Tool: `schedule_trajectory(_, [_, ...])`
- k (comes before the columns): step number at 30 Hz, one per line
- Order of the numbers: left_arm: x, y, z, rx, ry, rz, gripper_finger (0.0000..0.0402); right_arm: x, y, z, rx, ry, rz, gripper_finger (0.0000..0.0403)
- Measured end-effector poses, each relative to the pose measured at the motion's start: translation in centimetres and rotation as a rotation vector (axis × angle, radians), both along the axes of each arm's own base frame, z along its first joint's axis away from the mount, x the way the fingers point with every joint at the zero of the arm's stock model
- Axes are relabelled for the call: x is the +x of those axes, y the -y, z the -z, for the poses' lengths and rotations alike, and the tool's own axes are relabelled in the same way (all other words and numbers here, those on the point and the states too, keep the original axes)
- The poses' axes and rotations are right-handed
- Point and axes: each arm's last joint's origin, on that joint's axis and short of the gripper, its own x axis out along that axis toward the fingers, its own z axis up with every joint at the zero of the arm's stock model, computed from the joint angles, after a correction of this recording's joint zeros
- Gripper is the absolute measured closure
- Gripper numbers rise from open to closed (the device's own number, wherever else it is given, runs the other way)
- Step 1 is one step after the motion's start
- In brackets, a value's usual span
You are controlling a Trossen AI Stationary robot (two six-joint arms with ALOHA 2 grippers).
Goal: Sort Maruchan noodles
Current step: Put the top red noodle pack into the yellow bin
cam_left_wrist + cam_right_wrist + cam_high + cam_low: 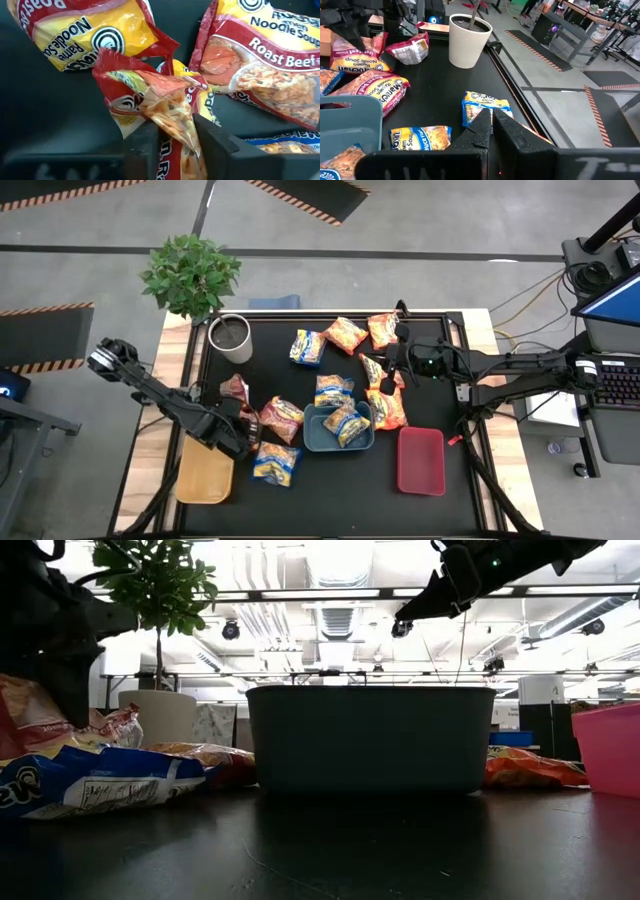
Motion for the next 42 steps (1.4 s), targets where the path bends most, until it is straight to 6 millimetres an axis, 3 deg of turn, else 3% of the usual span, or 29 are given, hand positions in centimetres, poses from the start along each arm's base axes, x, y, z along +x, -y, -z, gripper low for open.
schedule_trajectory(6, [-0.2,-0.3,-0.8,0.015,0.045,0.017,0.0391,0.0,0.0,0.0,-0.001,0.0,0.0,0.0394])
schedule_trajectory(15, [-1.4,-1.2,-3.2,0.036,0.174,0.057,0.0397,0.0,0.0,0.0,-0.003,-0.001,-0.001,0.0394])
schedule_trajectory(22, [-0.8,-1.0,-8.0,0.166,0.237,0.391,0.04,0.0,0.0,0.0,-0.009,-0.003,-0.002,0.0394])
schedule_trajectory(30, [-0.4,0.6,-13.9,0.176,0.187,0.825,0.0401,0.0,0.0,0.0,-0.001,-0.001,0.0,0.0394])
schedule_trajectory(35, [-1.8,1.6,-14.4,0.184,0.004,0.872,0.0401,0.0,0.0,0.0,0.005,0.0,0.002,0.0394])
schedule_trajectory(42, [-4.0,3.1,-13.1,0.028,-0.204,0.8,0.0396,0.0,0.0,0.1,0.006,-0.006,0.002,0.0394])
